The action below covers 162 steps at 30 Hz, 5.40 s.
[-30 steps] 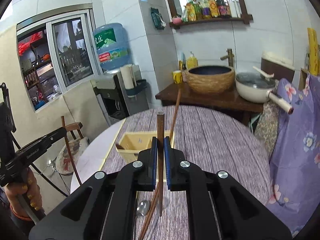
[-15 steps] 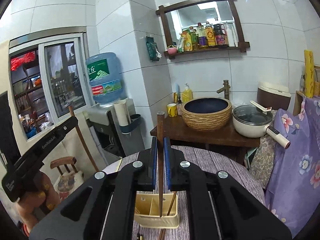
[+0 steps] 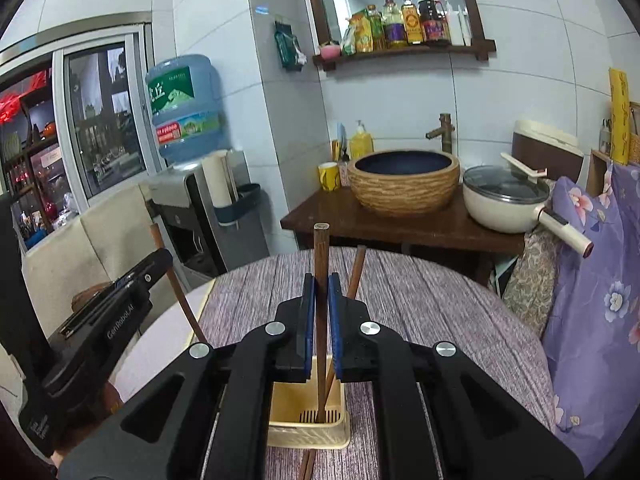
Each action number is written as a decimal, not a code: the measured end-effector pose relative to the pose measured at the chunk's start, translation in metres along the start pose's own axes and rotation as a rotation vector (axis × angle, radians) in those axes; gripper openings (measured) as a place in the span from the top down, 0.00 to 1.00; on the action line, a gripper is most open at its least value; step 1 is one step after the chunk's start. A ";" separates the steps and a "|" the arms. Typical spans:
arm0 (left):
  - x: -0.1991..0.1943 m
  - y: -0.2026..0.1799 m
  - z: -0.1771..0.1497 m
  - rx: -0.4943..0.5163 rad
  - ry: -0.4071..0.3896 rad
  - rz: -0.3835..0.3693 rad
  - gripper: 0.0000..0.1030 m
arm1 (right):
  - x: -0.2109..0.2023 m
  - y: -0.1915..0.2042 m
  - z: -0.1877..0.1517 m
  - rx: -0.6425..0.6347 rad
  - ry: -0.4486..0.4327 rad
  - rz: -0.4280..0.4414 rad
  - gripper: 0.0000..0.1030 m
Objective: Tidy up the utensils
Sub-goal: 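Lower both chopsticks into the holder and open both tools, then move the left tool to a black chopstick while the right tool reaches the clear spoon, then close the left tool on the black chopstick while the right tool grasps the clear spoon, then lift the black chopstick and clear spoon and carry both above the cream holder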
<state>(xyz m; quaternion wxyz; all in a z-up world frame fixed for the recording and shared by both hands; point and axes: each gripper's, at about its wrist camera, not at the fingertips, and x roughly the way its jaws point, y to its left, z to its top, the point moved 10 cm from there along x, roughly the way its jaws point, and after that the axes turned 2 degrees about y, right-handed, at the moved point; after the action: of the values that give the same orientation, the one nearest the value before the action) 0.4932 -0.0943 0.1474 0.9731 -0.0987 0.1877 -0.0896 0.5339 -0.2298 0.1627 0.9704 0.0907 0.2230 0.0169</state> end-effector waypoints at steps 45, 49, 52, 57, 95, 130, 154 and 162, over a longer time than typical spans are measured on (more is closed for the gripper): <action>-0.070 0.054 -0.258 0.050 0.543 -0.037 0.60 | -0.020 -0.005 -0.298 -0.066 0.442 -0.052 0.55; -0.067 0.051 -0.266 0.057 0.563 -0.037 0.61 | -0.020 -0.001 -0.309 -0.077 0.460 -0.057 0.55; -0.068 0.050 -0.270 0.058 0.571 -0.036 0.61 | -0.020 0.001 -0.315 -0.089 0.472 -0.065 0.55; -0.067 0.047 -0.277 0.077 0.582 -0.033 0.61 | -0.017 0.001 -0.322 -0.109 0.491 -0.092 0.57; -0.044 0.077 -0.265 0.096 0.607 0.056 0.69 | 0.013 -0.019 -0.291 -0.101 0.473 -0.001 0.57; -0.009 0.061 -0.232 0.130 0.545 0.092 0.92 | 0.034 -0.013 -0.259 -0.100 0.409 0.028 0.64; -0.092 0.037 -0.102 0.100 0.215 -0.008 0.92 | -0.056 0.001 -0.174 -0.069 0.271 0.108 0.64; -0.099 0.041 -0.101 0.084 0.213 -0.017 0.92 | -0.068 0.005 -0.169 -0.079 0.262 0.113 0.64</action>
<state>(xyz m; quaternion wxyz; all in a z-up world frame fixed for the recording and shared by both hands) 0.3700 -0.0498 0.0802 0.9501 -0.0493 0.2855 -0.1154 0.3991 -0.2014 0.0430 0.9333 0.0620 0.3413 0.0922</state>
